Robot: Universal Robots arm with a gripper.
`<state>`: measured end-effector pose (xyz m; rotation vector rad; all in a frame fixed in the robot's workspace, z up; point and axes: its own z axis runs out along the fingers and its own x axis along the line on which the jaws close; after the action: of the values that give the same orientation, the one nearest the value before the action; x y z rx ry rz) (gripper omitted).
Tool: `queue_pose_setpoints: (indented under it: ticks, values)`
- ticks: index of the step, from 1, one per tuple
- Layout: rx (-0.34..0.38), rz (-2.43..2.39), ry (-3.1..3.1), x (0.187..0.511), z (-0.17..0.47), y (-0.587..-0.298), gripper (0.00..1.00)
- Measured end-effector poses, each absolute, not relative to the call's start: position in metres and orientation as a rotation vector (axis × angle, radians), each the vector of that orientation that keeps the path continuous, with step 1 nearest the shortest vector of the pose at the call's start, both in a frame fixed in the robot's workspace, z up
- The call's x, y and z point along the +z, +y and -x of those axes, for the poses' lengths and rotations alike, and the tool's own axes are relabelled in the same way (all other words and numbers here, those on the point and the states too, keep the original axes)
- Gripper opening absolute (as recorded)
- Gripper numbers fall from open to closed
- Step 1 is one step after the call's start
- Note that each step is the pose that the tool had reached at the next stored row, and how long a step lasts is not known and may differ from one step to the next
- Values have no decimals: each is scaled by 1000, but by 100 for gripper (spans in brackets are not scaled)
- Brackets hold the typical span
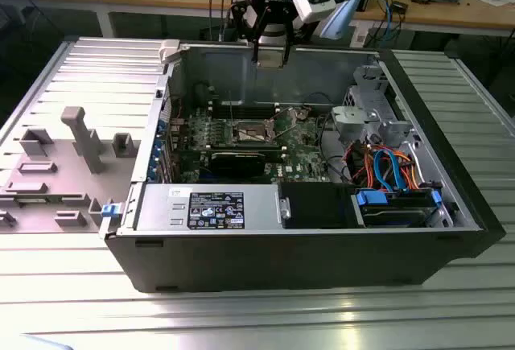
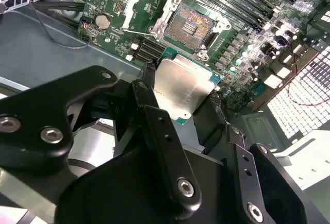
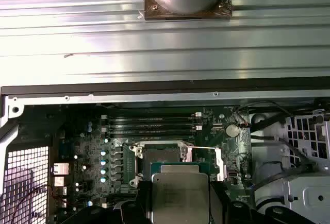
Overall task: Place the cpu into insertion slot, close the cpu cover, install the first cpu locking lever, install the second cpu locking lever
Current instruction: 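Place the cpu into insertion slot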
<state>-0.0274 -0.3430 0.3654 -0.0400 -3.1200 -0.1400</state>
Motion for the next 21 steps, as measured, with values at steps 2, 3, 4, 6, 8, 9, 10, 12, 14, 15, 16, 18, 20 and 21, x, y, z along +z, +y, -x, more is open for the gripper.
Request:
queue_pose_setpoints:
  ticks: [2,3,4,6,8,9,10,12,14,15,16,18,20,21]
  values:
    - [-140,40,-3120,365,27,-343,54]
    - [-140,40,-3120,365,27,-343,54]
    - [-140,40,-3120,365,27,-343,54]
    - [-140,53,-3120,365,27,-343,54]
    - [-139,85,-3120,365,27,-343,54]
    - [-139,102,-3120,365,27,-343,54]
    - [-140,120,-3120,364,27,-343,54]
    - [-140,125,-3120,364,28,-344,54]
    - [-140,126,-3120,364,28,-344,54]
    - [-140,126,-3120,364,28,-344,54]
    - [-140,126,-3120,364,28,-344,54]
    - [-140,126,-3120,364,28,-344,54]
    - [-140,126,-3120,364,28,-344,54]
    - [-140,126,-3120,364,28,-344,54]
